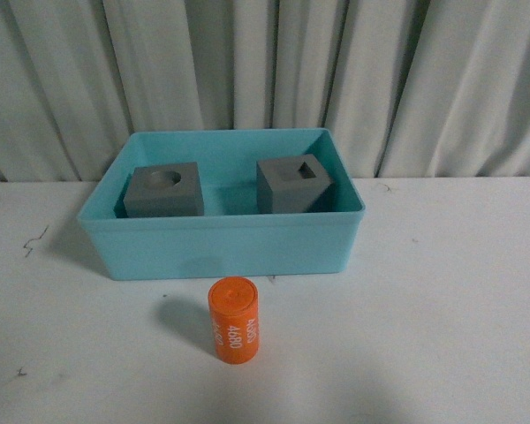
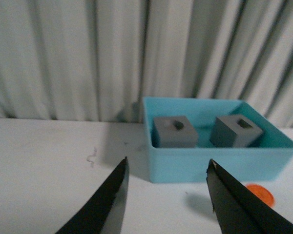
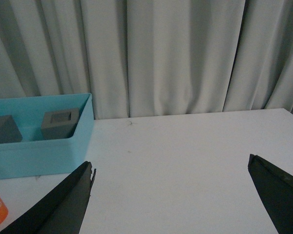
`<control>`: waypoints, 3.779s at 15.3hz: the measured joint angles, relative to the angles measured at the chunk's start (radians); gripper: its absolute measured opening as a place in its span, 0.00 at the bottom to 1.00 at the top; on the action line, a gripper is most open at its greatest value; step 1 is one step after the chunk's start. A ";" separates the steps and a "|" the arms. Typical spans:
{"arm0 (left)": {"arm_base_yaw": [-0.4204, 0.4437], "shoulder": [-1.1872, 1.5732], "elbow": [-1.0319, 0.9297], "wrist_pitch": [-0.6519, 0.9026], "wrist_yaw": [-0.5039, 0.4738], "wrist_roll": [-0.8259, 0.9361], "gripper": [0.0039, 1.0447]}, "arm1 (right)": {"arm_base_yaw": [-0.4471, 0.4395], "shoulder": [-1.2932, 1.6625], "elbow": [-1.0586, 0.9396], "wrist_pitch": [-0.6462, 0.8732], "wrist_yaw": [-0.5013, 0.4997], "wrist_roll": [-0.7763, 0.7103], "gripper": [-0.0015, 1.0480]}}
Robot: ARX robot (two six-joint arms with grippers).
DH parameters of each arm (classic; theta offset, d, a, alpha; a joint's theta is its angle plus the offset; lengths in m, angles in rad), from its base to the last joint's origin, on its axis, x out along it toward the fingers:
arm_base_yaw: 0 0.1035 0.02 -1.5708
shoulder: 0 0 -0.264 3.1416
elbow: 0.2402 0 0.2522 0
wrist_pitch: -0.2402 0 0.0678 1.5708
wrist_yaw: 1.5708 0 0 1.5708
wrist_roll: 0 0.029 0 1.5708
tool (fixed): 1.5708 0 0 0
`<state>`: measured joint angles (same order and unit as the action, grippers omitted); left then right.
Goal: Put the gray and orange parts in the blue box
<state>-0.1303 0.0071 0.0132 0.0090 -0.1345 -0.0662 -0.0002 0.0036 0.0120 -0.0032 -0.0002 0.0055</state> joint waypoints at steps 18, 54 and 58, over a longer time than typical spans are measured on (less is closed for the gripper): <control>0.129 0.000 -0.003 -0.013 0.134 0.051 0.94 | -0.225 0.511 0.242 -0.157 -0.014 0.085 0.94; 0.128 0.000 -0.003 -0.012 0.134 0.051 0.94 | 0.536 2.058 1.200 0.043 -0.281 -0.221 0.46; 0.128 0.000 -0.003 -0.012 0.134 0.051 0.94 | 0.388 1.785 1.320 0.138 -0.309 -0.181 0.46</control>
<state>-0.0021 0.0071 0.0105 -0.0032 -0.0002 -0.0151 0.3874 1.7889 1.3315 0.1352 -0.3092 -0.1753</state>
